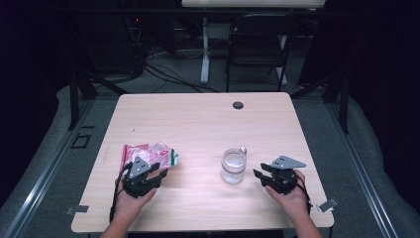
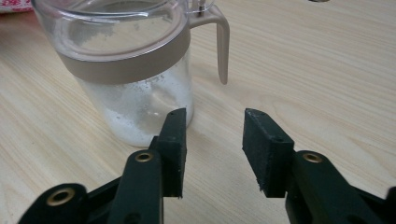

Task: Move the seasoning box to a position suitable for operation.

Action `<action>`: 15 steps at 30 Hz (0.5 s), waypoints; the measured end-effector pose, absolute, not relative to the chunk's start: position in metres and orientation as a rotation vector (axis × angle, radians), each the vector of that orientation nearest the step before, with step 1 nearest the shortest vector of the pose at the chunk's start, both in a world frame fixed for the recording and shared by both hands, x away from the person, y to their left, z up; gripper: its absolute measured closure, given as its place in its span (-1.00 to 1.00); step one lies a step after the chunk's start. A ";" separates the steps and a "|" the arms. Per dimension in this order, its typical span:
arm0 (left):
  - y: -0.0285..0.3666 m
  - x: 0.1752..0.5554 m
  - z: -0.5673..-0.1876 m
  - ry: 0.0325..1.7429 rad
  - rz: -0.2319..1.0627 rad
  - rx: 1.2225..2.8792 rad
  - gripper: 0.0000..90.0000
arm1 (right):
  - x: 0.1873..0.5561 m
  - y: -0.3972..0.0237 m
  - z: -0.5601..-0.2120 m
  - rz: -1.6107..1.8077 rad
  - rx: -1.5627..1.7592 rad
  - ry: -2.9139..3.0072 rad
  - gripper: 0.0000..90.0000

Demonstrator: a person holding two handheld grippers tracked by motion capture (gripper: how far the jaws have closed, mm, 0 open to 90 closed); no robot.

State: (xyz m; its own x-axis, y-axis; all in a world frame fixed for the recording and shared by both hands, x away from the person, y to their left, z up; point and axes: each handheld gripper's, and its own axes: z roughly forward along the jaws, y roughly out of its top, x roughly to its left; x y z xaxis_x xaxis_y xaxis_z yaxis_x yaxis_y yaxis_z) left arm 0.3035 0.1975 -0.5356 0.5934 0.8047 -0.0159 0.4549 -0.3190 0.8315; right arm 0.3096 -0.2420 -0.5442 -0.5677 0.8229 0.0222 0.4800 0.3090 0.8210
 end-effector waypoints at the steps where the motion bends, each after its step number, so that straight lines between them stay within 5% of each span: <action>1: 0.198 0.303 -0.535 0.999 0.514 1.962 0.32 | 0.310 -0.243 -0.544 1.149 1.161 2.176 0.39; 15: 0.215 0.287 -0.530 1.023 0.573 1.893 0.23 | 0.322 -0.237 -0.542 1.176 1.120 2.177 0.53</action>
